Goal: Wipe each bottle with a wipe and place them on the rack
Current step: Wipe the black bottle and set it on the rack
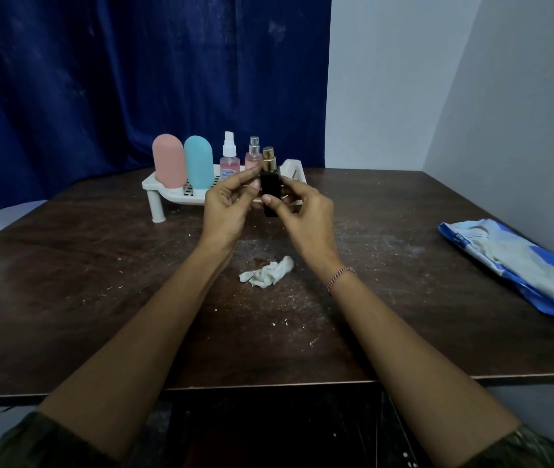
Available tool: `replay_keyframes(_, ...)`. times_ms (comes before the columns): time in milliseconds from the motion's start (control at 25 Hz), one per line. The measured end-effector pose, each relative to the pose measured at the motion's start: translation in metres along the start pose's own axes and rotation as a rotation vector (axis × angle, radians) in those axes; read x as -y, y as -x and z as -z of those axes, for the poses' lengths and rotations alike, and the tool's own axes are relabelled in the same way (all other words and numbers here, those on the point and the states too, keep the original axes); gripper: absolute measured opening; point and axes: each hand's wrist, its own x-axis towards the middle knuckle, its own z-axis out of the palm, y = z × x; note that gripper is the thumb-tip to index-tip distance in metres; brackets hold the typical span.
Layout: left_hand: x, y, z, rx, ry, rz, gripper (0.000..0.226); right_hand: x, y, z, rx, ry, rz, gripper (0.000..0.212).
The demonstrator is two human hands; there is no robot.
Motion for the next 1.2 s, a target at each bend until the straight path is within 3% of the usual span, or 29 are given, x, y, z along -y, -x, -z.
replay_keyframes(1200, 0.000, 0.006, -0.003, 0.022, -0.222, -0.064, 0.041, -0.013, -0.003, -0.003, 0.044, 0.050, 0.016, 0.031)
